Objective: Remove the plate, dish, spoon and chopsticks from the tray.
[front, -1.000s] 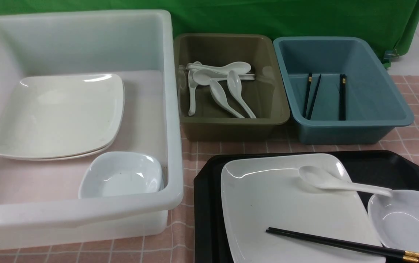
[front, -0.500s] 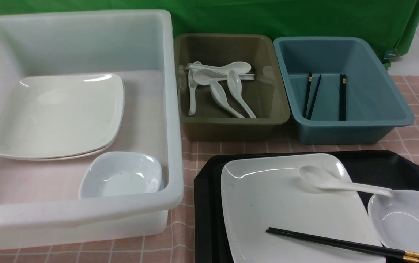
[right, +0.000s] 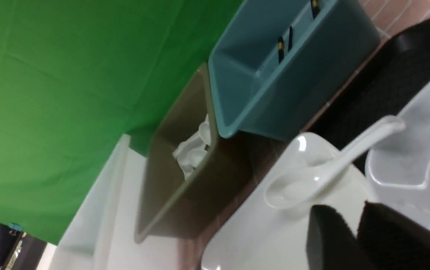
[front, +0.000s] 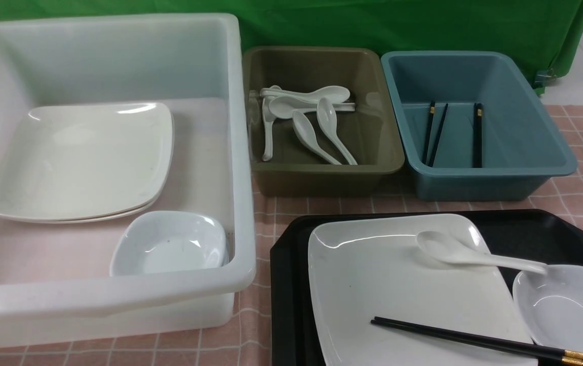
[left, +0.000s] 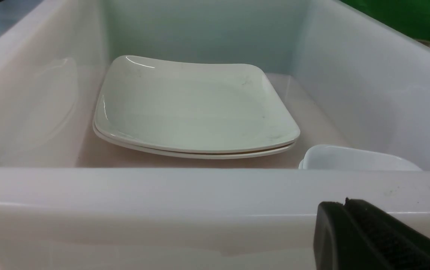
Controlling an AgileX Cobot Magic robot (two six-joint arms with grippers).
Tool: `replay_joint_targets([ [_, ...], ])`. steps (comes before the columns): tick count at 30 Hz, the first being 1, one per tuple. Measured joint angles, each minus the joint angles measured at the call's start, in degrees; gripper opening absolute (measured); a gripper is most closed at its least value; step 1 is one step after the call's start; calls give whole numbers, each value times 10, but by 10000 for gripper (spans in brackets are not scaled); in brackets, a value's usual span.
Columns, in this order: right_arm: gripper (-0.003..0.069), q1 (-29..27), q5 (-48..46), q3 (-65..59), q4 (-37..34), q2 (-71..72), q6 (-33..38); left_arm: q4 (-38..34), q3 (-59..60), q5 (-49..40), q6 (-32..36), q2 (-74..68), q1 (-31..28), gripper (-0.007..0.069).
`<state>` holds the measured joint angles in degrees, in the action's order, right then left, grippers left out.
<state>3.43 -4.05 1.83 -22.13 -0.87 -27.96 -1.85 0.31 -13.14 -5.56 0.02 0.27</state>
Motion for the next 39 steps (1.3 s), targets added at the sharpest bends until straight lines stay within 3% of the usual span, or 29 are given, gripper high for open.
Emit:
replay_joint_targets([
  [1, 88, 0, -2, 32, 0, -2, 34, 0, 0, 0, 0, 0, 0, 4],
  [2, 88, 0, -3, 38, 0, -3, 41, 0, 0, 0, 0, 0, 0, 4],
  [3, 37, 0, -12, 93, 0, -19, 105, 0, 0, 0, -1, 0, 0, 4],
  [4, 30, 0, -28, 131, 0, -39, 151, 0, 0, 0, -1, 0, 0, 4],
  [6, 30, 0, -54, 171, 1, -66, 197, 0, 0, 0, -1, 0, 0, 4],
  [9, 30, 0, -245, 310, 44, -224, 330, 0, 0, 0, -1, 0, 0, 4],
  [13, 34, 0, -432, 397, 129, -414, 372, 0, 0, 0, 0, 0, 0, 4],
  [16, 65, 4, -488, 422, 134, -514, 406, 0, 0, 0, 0, 0, 0, 4],
  [21, 230, 64, -491, 463, 113, -648, 476, 0, 0, 0, 0, 0, 0, 4],
  [27, 400, 183, -490, 516, 218, -765, 484, 0, 0, 0, 0, 0, 0, 4],
  [32, 445, 258, -491, 543, 324, -862, 484, 0, 0, 0, 0, 0, 0, 4],
  [39, 448, 278, -468, 543, 372, -942, 491, 0, 0, 0, 0, 0, 0, 4],
])
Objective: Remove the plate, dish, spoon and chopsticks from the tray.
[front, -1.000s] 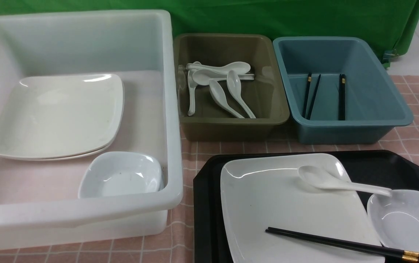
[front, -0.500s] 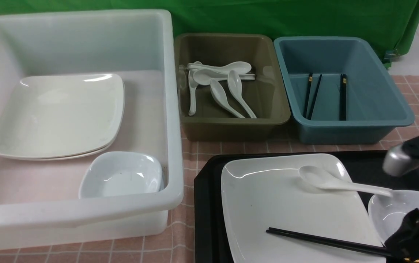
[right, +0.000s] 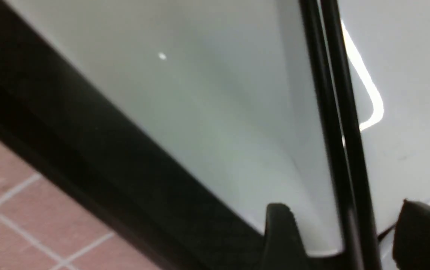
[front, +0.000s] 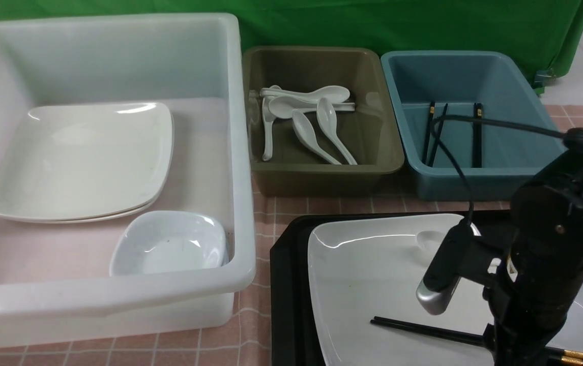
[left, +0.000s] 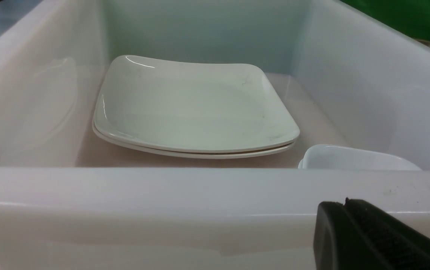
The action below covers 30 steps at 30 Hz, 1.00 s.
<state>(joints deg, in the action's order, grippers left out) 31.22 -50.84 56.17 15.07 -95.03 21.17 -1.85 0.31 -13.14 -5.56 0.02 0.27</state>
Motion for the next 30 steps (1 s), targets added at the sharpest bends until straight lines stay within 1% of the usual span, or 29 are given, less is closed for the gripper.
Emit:
replay_joint_targets([
  [4, 448, 0, 23, 0, 21, -24, 3, 0, 0, 0, 0, 0, 0, 4],
  [7, 448, 0, 31, 0, 25, -30, 8, 0, 0, 0, 0, 0, 0, 4],
  [11, 448, 0, 34, 0, 28, -43, 31, 0, 0, 0, 0, 0, 0, 4],
  [15, 441, 0, 37, 0, 29, -52, 36, 0, 0, 0, 0, 0, 0, 4],
  [16, 430, 0, 37, 0, 29, -53, 36, 0, 0, 0, 0, 0, 0, 4],
  [18, 385, 0, 37, 0, 29, -57, 36, 0, 0, 0, 0, 0, 0, 4],
  [20, 309, 0, 34, 0, 29, -62, 36, 0, 0, 0, 0, 0, 0, 4],
  [23, 178, 0, 31, 1, 29, -66, 36, 0, 0, 0, 0, 0, 0, 4],
  [24, 162, 0, 29, 2, 29, -66, 36, 0, 0, 0, 0, 0, 0, 4],
  [30, 166, 0, -24, 29, 20, -51, 34, 0, 0, 0, 0, 0, 0, 4],
])
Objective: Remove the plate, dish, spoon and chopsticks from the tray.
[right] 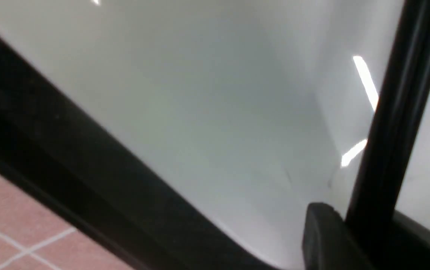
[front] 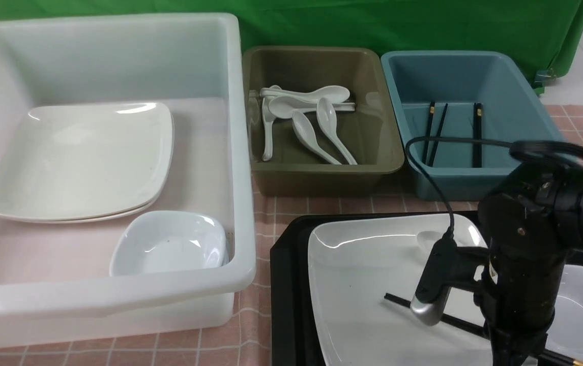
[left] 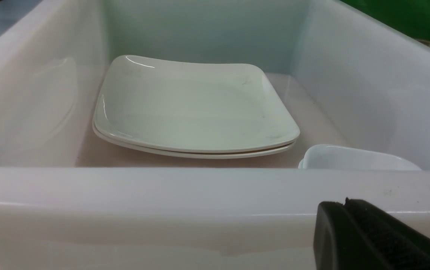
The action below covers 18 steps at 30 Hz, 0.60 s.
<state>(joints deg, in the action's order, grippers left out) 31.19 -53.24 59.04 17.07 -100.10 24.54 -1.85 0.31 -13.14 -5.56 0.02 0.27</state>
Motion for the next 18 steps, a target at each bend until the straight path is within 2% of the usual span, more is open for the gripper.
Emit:
replay_joint_targets([
  [8, 166, 0, -98, 83, -65, 77, -7, 0, 0, 0, 0, 0, 0, 4],
  [11, 166, 0, -99, 114, -64, 119, -30, 0, 0, 0, 0, 0, 0, 4],
  [15, 166, -2, -14, 144, -49, 168, -82, 0, 0, 0, 0, 0, 0, 4],
  [18, 166, -25, 121, 167, -46, 187, -144, 0, 0, 0, 0, 0, 0, 4],
])
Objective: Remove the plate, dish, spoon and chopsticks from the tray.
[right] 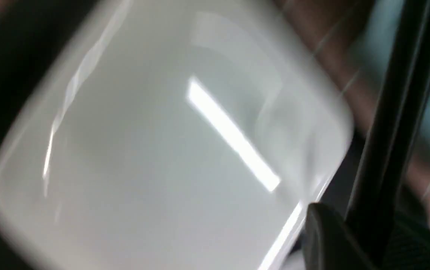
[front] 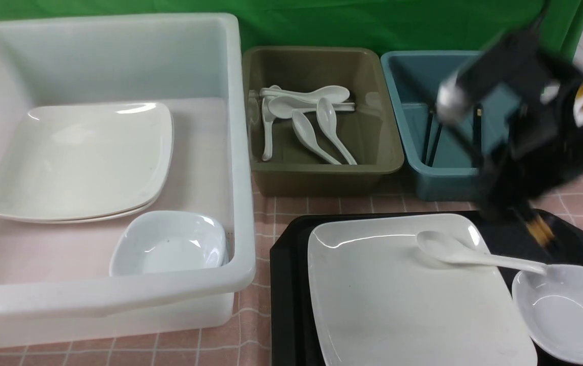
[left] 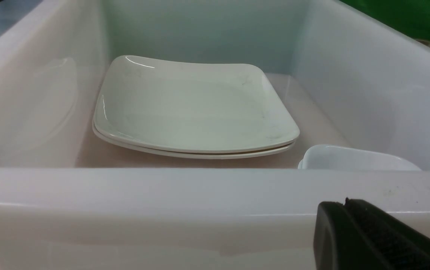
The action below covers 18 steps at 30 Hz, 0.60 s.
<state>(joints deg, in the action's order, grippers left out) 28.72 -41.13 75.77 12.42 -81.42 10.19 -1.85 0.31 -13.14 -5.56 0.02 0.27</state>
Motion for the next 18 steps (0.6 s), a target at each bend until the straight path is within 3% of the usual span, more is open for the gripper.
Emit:
replay_joint_targets([
  [2, 166, -35, 118, 7, 1, -5, -71, 0, 0, 0, 0, 0, 0, 4],
  [3, 166, -38, 136, 7, 1, -7, -76, 0, 0, 0, 0, 0, 0, 4],
  [7, 166, -120, 296, 9, 2, -62, -210, 0, 0, 0, 0, 0, 0, 4],
  [12, 166, -184, 365, 27, -3, -170, -307, 0, 0, 0, 0, 0, 0, 4],
  [18, 166, -205, 366, 115, -5, -291, -296, 0, 0, 0, 0, 0, 0, 4],
])
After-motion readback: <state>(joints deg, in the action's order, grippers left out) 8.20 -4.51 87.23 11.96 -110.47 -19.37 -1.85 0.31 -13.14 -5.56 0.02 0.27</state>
